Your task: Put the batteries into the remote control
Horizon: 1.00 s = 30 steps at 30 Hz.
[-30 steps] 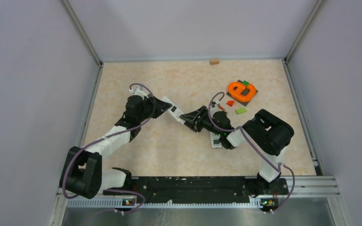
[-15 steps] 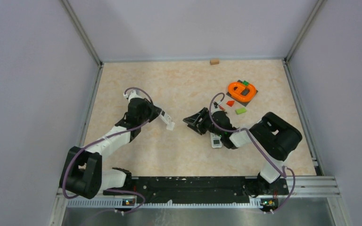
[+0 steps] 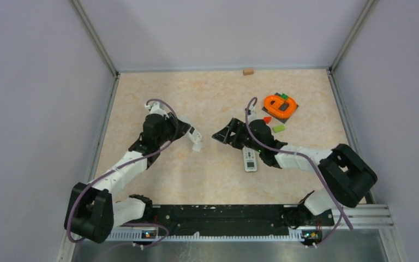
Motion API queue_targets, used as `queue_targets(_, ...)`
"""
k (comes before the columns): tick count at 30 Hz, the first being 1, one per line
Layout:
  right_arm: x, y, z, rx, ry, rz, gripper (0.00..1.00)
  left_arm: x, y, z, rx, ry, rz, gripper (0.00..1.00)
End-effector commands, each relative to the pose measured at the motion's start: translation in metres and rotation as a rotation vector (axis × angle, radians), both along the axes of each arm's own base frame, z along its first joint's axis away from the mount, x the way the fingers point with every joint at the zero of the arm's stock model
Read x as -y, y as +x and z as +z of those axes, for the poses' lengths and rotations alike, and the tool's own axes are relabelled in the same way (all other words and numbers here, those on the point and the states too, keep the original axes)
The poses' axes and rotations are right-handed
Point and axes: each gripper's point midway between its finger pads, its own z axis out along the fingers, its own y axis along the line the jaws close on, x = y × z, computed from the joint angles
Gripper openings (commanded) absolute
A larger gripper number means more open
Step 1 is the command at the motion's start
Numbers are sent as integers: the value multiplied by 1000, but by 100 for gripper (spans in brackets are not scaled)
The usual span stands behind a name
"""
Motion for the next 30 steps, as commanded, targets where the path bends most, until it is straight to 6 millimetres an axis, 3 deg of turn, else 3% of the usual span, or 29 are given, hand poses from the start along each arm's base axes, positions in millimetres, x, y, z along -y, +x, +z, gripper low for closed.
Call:
queue_targets(1, -2, -10, 66, 188, 58, 101, 81, 53, -21, 80, 303, -132, -371, 0)
queue_targets(5, 0, -27, 99, 243, 171, 131, 85, 72, -46, 116, 413, -213, -537, 0)
queue_targets(10, 9, -37, 120, 296, 231, 130, 85, 85, -74, 165, 556, -297, -701, 0)
queue_targets(17, 4, -72, 164, 455, 339, 307, 76, 97, -108, 201, 584, -374, -923, 0)
queue_targets(23, 4, -98, 195, 570, 424, 433, 64, 98, -119, 222, 577, -453, -967, 2)
queue_targets(27, 5, -105, 210, 601, 474, 451, 48, 97, -123, 227, 570, -470, -967, 8)
queue_targets(30, 5, -105, 217, 613, 485, 452, 30, 97, -122, 229, 562, -476, -956, 10)
